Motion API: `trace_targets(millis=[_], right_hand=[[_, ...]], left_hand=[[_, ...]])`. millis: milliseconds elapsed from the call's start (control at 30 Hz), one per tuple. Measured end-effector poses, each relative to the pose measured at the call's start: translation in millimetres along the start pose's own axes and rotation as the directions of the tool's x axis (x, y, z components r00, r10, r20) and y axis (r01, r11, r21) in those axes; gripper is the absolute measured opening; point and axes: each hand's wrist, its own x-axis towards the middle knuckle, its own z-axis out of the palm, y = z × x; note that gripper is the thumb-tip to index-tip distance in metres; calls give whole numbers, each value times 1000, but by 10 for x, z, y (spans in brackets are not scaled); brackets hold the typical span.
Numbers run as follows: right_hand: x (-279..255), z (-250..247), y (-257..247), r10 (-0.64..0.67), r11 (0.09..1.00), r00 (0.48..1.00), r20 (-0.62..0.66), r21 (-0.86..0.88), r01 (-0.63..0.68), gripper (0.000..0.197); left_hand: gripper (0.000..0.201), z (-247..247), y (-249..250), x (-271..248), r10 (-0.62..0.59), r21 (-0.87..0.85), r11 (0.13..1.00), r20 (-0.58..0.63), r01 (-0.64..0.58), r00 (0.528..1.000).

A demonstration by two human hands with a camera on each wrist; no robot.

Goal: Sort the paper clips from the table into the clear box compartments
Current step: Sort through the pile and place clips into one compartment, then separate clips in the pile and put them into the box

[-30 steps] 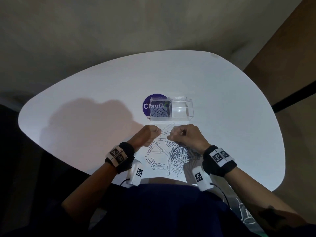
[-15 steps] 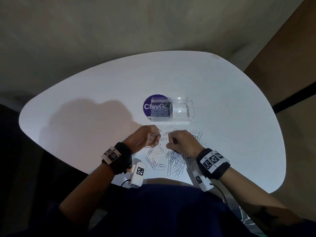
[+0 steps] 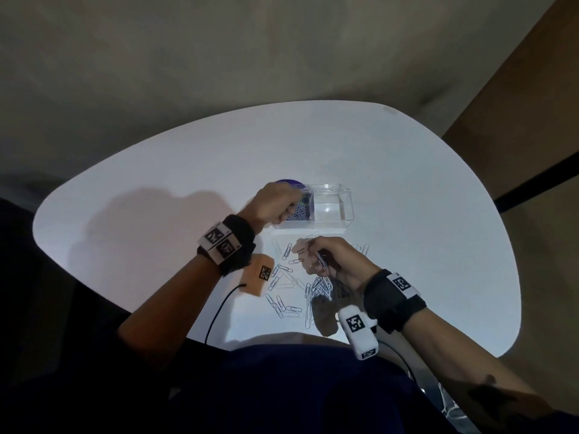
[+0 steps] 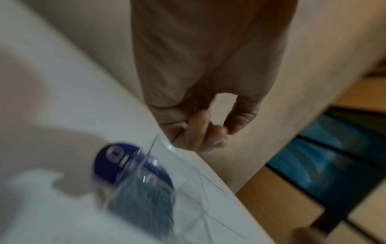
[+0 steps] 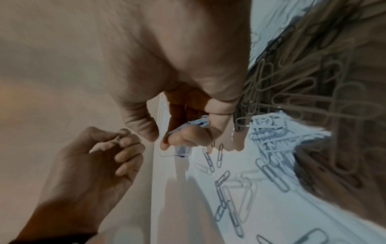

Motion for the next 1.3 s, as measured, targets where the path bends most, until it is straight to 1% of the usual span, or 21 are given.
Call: trace_targets(millis=[67, 133, 167, 200, 267, 333, 400, 467, 533, 600, 667, 700, 767, 800, 867, 933, 1033, 1133, 1200, 1233, 1300], right_hand=[[-3, 16, -32, 53, 998, 998, -16, -30, -54, 25], [-23, 22, -59, 89, 986, 995, -43, -138, -94, 11], [-42, 29, -79, 98, 974, 994, -52, -199, -106, 5], [-50, 28, -99, 98, 963, 993, -63, -245, -110, 5], [-58, 18, -173, 91, 945, 992, -85, -306, -112, 12], [-52, 12, -289, 70, 937, 993, -99, -335, -99, 18], [-30, 13, -447, 25, 934, 994, -111, -353, -62, 22], [22, 36, -617, -52, 915, 992, -118, -404, 0, 32], [96, 102, -777, -158, 868, 980, -123, -489, 79, 35], [187, 203, -911, -266, 798, 956, -125, -585, 146, 37], [274, 305, -999, -344, 665, 935, -91, -726, 174, 34], [311, 348, -1025, -358, 584, 931, -66, -794, 169, 32], [387, 403, -1023, -364, 443, 931, -15, -883, 159, 34], [416, 417, -1010, -360, 394, 933, 4, -906, 156, 35], [445, 423, -975, -347, 326, 937, 32, -933, 152, 35], [446, 409, -948, -328, 299, 944, 42, -943, 146, 36], [390, 388, -938, -337, 309, 941, 23, -942, 133, 37], [324, 351, -879, -456, 312, 890, 6, -935, 166, 32], [262, 334, -792, -521, 288, 853, 12, -939, 189, 18], [215, 331, -737, -521, 264, 853, 28, -945, 192, 13], [128, 335, -587, -458, 194, 886, 76, -964, 183, 8]], left_hand=[[9, 49, 127, 140, -25, 250, 967, -49, 36, 998], [21, 119, 187, 234, -7, 469, 883, -33, 22, 999], [27, 161, 194, 266, 4, 552, 834, -27, 12, 1000], [30, 196, 195, 288, 7, 622, 783, -24, 9, 1000], [30, 232, 152, 327, 20, 695, 719, 1, -15, 1000], [23, 219, 128, 317, 24, 689, 724, -28, 2, 999], [28, 157, 131, 274, 44, 636, 772, -46, -5, 998], [33, 73, 140, 184, 93, 557, 830, -65, -41, 994], [29, -27, 125, 82, 191, 488, 866, -123, -109, 974], [20, -107, 8, -31, 305, 417, 887, -213, -196, 928], [15, -142, -171, -162, 391, 380, 885, -294, -269, 872], [15, -138, -230, -229, 400, 393, 880, -310, -267, 863], [17, -118, -312, -340, 320, 419, 892, -317, -171, 893], [19, -107, -356, -387, 268, 431, 895, -316, -114, 910], [22, -75, -482, -473, 202, 414, 908, -315, -57, 927], [20, -36, -625, -550, 166, 353, 934, -309, -49, 936], [23, 57, -800, -570, 143, 396, 918, -276, -23, 950], [21, 189, -898, -507, 114, 495, 869, -227, 14, 967], [19, 273, -935, -457, 105, 572, 820, -192, 24, 976], [20, 321, -939, -432, 115, 605, 796, -185, 22, 976], [19, 413, -917, -389, 175, 662, 750, -190, -6, 966]])
